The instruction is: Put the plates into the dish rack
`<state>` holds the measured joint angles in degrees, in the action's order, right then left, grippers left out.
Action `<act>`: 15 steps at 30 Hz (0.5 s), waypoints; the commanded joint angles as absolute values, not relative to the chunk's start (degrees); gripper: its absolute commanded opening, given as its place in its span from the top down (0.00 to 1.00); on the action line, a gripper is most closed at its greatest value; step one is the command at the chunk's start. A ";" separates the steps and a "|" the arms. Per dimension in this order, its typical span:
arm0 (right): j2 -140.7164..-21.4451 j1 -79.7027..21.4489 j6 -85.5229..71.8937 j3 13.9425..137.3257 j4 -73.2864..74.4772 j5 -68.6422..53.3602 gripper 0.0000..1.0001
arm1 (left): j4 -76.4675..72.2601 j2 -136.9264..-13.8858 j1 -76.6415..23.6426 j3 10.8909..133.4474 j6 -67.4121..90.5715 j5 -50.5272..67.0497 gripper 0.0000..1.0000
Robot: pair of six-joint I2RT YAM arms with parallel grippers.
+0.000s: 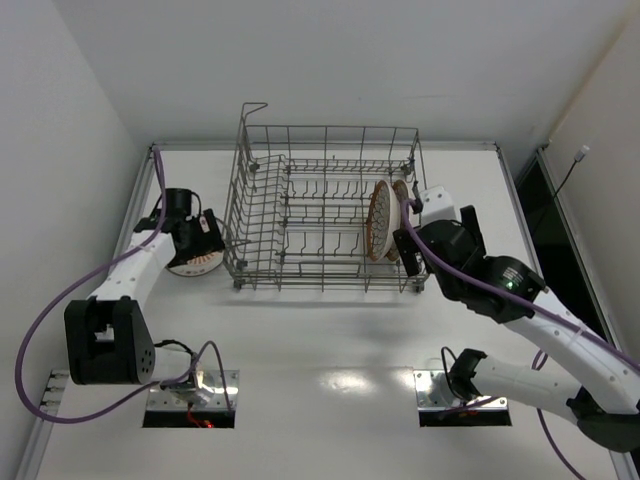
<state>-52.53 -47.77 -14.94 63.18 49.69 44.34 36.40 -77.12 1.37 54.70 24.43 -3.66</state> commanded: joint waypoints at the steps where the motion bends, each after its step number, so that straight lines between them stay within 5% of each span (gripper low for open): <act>1: -52.91 -47.64 -14.77 62.58 47.64 43.86 0.01 | 36.82 -77.34 -0.51 52.82 26.10 -5.16 0.11; 15: -53.00 -47.64 -14.24 62.58 47.64 43.33 0.01 | 36.65 -89.02 -1.58 54.66 22.07 -5.89 0.08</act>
